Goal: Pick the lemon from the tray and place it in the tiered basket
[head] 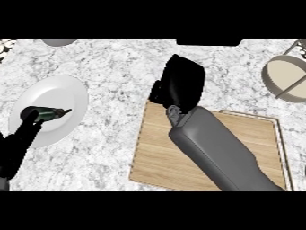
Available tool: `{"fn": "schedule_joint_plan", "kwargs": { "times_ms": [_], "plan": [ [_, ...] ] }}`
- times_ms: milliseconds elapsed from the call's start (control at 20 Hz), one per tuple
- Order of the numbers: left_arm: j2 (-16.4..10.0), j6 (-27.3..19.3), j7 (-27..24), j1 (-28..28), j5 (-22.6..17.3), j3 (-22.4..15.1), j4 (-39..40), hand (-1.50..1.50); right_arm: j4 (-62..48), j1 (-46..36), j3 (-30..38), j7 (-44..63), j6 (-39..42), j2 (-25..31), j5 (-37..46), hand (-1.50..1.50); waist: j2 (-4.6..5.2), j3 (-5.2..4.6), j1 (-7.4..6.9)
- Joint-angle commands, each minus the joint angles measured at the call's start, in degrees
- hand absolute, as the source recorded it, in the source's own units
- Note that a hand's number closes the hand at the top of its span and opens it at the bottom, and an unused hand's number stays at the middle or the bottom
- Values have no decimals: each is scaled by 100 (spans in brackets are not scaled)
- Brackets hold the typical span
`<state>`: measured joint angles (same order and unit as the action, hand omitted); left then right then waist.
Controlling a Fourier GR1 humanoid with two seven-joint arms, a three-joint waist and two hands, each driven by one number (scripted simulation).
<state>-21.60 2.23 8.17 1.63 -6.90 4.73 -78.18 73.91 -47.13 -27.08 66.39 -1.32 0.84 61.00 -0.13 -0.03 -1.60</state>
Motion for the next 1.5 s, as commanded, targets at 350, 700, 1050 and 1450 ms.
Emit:
{"fn": "schedule_joint_plan", "kwargs": {
  "times_ms": [350,700,1050,1450],
  "plan": [
    [-9,105,-86,140,17,105,62,0,-93,-1153,1408,425,-185,142,898,150,17,1,121],
    [88,56,-129,70,86,159,170,0,-352,-1399,2398,-465,-390,690,889,150,30,1,105],
    [123,80,24,104,74,204,-101,0,-1763,-1602,3135,-1861,-1108,1607,661,150,48,4,38],
    [229,67,-42,-190,205,125,105,0,-2828,-1769,4241,-3558,-2532,1942,-584,150,90,10,-32]
  ]
}}
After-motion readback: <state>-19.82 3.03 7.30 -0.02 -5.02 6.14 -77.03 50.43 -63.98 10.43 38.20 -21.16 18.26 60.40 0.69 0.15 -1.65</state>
